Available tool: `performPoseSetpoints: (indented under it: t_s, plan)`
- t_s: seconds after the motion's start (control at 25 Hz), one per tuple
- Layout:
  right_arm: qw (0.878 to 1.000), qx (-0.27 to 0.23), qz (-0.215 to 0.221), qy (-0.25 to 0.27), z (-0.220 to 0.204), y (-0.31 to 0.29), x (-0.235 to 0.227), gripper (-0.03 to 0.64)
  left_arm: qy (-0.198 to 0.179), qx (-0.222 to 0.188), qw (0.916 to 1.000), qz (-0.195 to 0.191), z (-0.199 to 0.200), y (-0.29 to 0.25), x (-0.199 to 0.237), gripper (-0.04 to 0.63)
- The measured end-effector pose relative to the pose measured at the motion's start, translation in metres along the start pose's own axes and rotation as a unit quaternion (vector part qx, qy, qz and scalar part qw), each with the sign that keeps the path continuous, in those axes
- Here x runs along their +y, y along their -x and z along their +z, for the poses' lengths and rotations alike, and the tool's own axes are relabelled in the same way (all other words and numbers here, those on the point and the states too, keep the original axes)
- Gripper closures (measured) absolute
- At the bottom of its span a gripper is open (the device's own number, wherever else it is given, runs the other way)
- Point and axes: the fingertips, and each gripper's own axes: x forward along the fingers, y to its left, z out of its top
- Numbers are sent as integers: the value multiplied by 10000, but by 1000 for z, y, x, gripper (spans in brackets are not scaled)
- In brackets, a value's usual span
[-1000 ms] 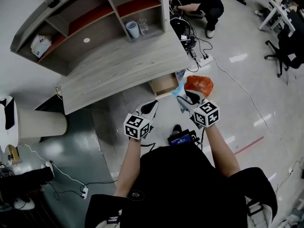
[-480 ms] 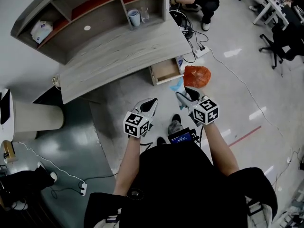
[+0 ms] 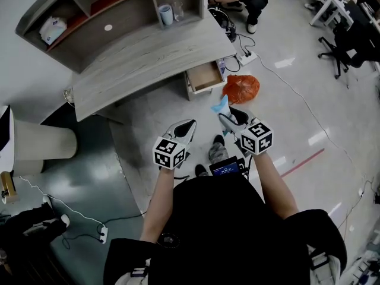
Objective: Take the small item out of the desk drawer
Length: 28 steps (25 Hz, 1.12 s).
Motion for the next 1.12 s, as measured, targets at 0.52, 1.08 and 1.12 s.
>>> performPoseSetpoints:
  t_s: [0.52, 1.08, 1.12]
  plan:
    - [9999, -121, -99, -55, -24, 32, 28, 446, -151, 6, 9998, -122, -17, 19, -31, 596]
    - [9997, -214, -77, -59, -27, 40, 38, 446, -261, 40, 9996, -114, -22, 28, -40, 595]
    - [9997, -217, -80, -58, -28, 40, 38, 446, -267, 40, 9996, -118, -22, 28, -40, 595]
